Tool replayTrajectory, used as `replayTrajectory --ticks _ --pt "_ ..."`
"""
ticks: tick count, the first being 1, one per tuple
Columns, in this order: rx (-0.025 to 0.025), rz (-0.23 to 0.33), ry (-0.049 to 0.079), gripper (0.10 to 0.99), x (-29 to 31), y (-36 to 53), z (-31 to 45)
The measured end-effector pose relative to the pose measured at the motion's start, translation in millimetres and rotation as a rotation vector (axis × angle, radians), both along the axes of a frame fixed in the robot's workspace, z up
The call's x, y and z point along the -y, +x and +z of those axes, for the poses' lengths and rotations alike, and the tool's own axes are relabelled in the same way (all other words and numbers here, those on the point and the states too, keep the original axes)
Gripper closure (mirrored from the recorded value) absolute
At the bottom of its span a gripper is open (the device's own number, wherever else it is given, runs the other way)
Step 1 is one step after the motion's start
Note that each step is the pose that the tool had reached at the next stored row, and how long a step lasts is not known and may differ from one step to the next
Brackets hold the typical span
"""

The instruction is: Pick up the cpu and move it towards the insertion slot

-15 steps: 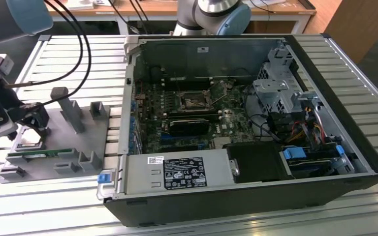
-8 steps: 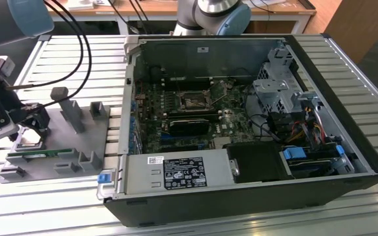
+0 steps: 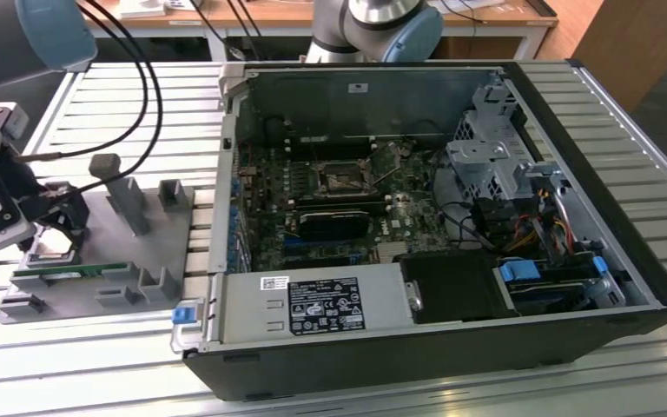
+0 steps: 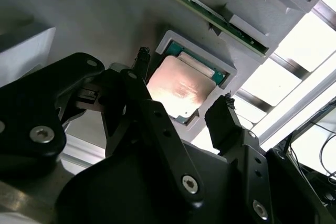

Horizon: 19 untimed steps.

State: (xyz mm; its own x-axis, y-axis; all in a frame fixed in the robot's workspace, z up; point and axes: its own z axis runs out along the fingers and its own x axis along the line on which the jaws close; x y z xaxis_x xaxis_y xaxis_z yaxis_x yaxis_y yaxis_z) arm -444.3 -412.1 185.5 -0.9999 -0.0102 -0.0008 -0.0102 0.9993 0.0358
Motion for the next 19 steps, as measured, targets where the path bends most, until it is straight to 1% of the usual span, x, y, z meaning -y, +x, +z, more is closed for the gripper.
replayTrajectory --ticks 2,3,4,5,6,15,16,19 --pt "-0.0001 0.000 0.000 0.380 -0.1 -0.2 -1.1" --pt "0.0001 0.000 0.000 0.396 -0.1 -0.2 -1.5" --pt "0.0000 0.000 0.000 0.459 -0.1 -0.2 -1.9" --pt "-0.0001 0.000 0.000 0.459 -0.2 -0.2 -2.1" --pt "-0.0002 0.000 0.000 0.525 -0.2 -0.2 -2.4" --pt "0.0000 0.000 0.000 0.525 -0.5 -0.3 -4.3" --pt "-0.0001 0.000 0.000 0.541 -0.5 -0.3 -4.4" --pt "-0.0001 0.000 0.000 0.541 -0.6 -0.3 -4.4"
